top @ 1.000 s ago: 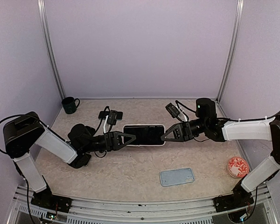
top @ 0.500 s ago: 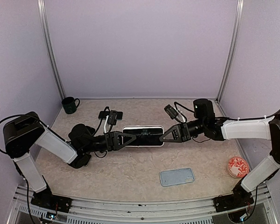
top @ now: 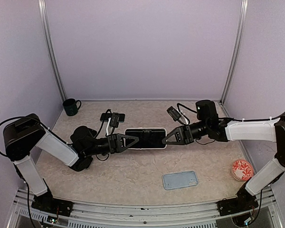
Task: Put the phone into the phone case
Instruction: Press the phone case against the phone.
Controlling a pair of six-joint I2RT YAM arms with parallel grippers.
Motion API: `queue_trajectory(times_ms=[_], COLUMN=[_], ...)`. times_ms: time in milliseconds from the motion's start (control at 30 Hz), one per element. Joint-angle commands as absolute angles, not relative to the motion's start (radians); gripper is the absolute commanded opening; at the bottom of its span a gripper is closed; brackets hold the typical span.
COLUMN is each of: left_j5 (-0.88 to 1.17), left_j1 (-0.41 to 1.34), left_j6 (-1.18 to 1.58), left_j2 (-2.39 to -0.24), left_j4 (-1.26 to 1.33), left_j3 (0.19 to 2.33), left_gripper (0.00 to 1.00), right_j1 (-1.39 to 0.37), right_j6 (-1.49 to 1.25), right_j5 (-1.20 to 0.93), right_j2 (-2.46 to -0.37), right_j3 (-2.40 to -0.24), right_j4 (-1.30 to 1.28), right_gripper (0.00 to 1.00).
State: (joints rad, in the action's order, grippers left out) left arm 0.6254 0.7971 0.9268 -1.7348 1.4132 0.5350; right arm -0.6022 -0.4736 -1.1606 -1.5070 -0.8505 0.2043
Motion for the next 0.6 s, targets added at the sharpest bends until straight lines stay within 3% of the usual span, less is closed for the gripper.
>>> queue_trajectory(times_ms=[0, 67, 200, 300, 567], left_j5=[0.642, 0.647, 0.663, 0.685, 0.777], left_j1=[0.805, 0.803, 0.802, 0.802, 0.802], left_j6=[0.907, 0.900, 0.879, 0.853, 0.744], left_j2=[-1.724, -1.722, -1.713, -1.696, -1.637], left_j4=[1.460, 1.450, 1.417, 1.379, 1.190], left_j3=[0.549, 0.550, 0.551, 0.552, 0.583], left_gripper=[0.00, 0.00, 0.00, 0.00, 0.00], right_j1=[-0.621, -0.621, -0.621, -0.620, -0.620], right_j6=[-0.432, -0.406, -0.341, -0.295, -0.258], right_j5=[-1.132, -1.134, -1.122, -1.092, -1.086], right_j2=[-1.498, -1.496, -1.491, -1.486, -1.483], right_j3=[-0.883, -0.890, -0.909, -0.928, -0.945], right_j4=[0.160, 0.129, 0.046, -0.012, -0.065], right_gripper=[0.00, 0.00, 0.24, 0.36, 0.48])
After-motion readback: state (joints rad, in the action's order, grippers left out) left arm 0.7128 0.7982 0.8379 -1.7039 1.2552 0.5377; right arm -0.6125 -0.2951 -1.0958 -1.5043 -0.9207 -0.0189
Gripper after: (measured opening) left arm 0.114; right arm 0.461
